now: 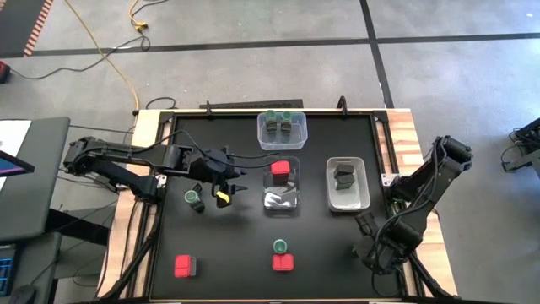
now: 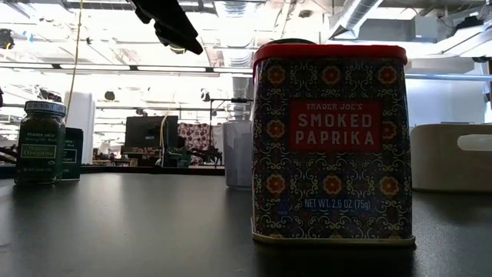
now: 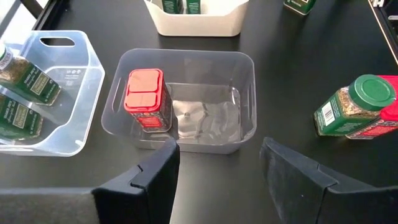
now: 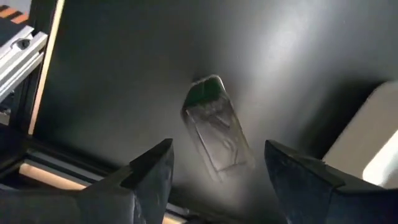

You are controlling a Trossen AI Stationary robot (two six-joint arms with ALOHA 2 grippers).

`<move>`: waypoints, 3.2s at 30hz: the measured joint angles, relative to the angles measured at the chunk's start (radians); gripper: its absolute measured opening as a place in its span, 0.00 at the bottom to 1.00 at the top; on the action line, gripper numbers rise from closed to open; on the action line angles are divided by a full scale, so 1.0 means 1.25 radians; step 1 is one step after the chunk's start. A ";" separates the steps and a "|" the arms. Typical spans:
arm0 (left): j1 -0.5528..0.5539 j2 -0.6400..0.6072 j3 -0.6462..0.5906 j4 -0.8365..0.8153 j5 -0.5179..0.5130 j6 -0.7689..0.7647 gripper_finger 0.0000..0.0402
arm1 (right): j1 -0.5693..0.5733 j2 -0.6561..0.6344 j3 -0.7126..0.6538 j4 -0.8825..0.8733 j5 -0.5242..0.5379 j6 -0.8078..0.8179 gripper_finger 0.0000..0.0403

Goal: Sort spices by type
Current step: Put the black seasoning can into the gray bin

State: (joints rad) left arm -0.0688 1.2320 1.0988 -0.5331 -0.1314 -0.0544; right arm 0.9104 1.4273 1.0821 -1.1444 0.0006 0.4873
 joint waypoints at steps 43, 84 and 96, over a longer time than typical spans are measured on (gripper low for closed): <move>0.000 0.000 0.000 0.001 0.000 -0.011 0.53 | 0.020 0.001 -0.124 0.087 0.026 -0.188 0.37; 0.000 0.000 0.000 0.001 0.000 0.048 0.53 | -0.165 0.001 -0.123 0.220 0.017 1.199 0.38; 0.000 0.000 0.000 0.001 0.000 0.046 0.53 | -0.196 0.001 -0.122 0.230 -0.032 1.469 0.40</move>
State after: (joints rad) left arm -0.0685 1.2324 1.0988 -0.5320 -0.1318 0.0031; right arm 0.6650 1.4281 0.9298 -0.8575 -0.0391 2.3240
